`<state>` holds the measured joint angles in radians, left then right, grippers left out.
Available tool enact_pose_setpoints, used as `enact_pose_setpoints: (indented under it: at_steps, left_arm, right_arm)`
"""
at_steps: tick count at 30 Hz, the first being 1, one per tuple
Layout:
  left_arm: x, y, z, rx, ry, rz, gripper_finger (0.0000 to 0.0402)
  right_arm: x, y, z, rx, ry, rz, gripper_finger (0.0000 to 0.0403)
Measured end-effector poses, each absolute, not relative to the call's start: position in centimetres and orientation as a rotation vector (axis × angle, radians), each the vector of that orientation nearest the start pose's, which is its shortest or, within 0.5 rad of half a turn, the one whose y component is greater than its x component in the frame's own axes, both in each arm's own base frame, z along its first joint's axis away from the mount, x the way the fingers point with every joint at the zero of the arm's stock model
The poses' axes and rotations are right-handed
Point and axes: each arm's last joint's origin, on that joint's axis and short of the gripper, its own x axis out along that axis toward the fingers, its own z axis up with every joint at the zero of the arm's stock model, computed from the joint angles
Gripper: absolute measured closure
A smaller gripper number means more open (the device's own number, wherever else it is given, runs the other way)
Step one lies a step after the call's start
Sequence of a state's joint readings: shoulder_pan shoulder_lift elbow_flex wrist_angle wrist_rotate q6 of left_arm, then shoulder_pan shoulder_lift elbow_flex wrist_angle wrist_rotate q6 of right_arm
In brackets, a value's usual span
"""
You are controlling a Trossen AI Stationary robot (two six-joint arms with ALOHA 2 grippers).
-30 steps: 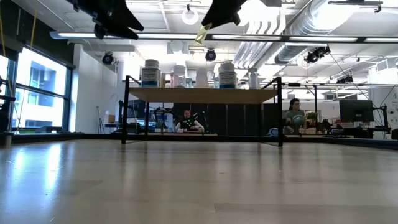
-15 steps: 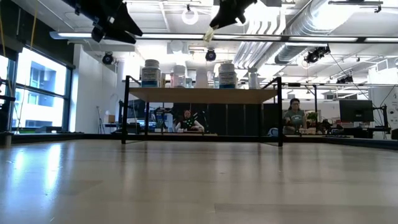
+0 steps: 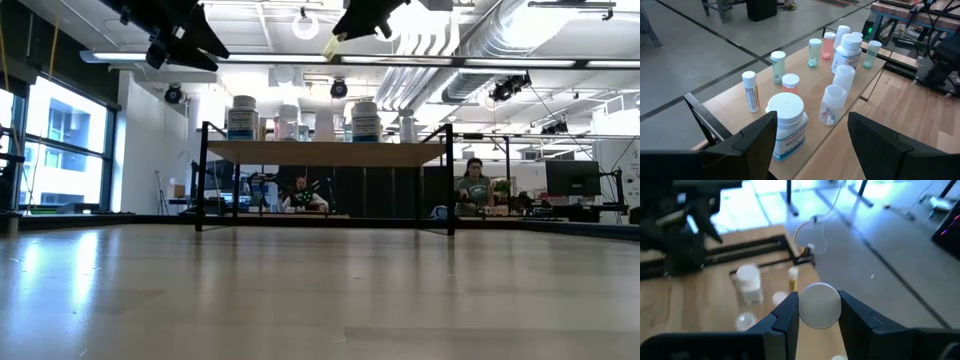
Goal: Pick and place medicine bottles onto shelf by color
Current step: Put the yellow pill on the shelf
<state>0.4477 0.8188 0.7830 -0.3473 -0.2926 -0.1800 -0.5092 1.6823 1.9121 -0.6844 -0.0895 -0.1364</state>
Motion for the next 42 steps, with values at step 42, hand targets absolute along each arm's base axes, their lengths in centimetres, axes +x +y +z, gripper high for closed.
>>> enact_pose_setpoints:
  at_steps: [42]
  left_arm:
    - [15.5, 8.4, 31.2, -0.174, 0.330, 0.761, 0.0170]
  right_arm:
    - [27.7, -18.0, 43.7, 0.069, 0.856, -0.577, 0.0306]
